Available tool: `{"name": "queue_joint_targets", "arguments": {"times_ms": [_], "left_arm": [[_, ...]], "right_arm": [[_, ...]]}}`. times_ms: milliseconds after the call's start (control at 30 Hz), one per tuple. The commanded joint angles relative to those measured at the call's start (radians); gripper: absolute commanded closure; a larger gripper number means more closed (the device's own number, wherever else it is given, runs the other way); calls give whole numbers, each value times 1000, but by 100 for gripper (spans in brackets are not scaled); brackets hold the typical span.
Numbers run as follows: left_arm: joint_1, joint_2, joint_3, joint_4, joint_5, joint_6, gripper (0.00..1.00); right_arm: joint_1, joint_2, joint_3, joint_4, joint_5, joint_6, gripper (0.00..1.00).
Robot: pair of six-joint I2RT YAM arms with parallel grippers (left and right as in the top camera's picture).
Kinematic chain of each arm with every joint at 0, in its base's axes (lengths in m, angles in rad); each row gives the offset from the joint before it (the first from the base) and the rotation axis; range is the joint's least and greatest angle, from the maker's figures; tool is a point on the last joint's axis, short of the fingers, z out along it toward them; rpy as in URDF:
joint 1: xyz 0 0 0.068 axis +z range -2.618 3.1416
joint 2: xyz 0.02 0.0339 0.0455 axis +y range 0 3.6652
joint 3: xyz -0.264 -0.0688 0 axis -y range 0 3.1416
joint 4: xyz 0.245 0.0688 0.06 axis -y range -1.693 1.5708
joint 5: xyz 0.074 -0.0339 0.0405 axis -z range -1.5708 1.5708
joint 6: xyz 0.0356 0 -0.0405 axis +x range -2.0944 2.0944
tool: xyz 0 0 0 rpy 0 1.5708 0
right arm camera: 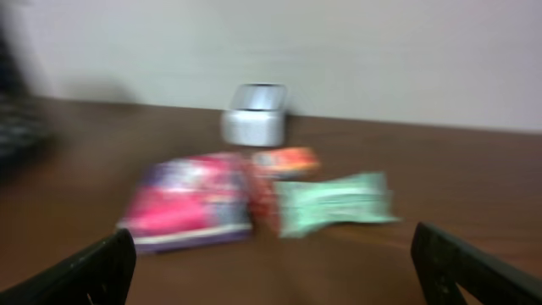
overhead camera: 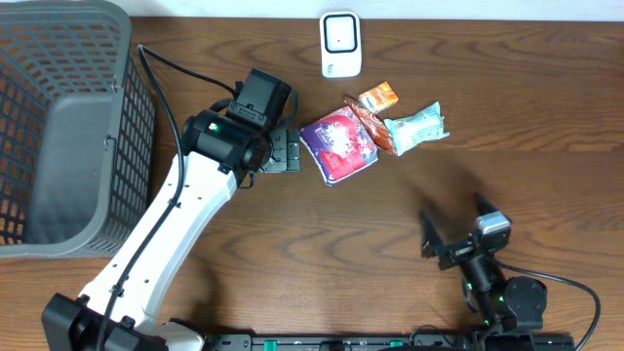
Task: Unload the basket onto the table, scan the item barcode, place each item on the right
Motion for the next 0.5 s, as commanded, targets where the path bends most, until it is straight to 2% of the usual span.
{"name": "queue_joint_targets", "arguments": {"times_ms": [0, 233, 467], "left_arm": [[0, 0, -2, -6, -20, -5, 2], [0, 0, -2, -6, -20, -5, 2], [0, 0, -2, -6, -20, -5, 2]], "right_arm": [[-5, -5, -1, 39, -302, 263, 1], [-5, -5, -1, 78, -338, 621, 1], [-5, -5, -1, 77, -265, 783, 1]]}}
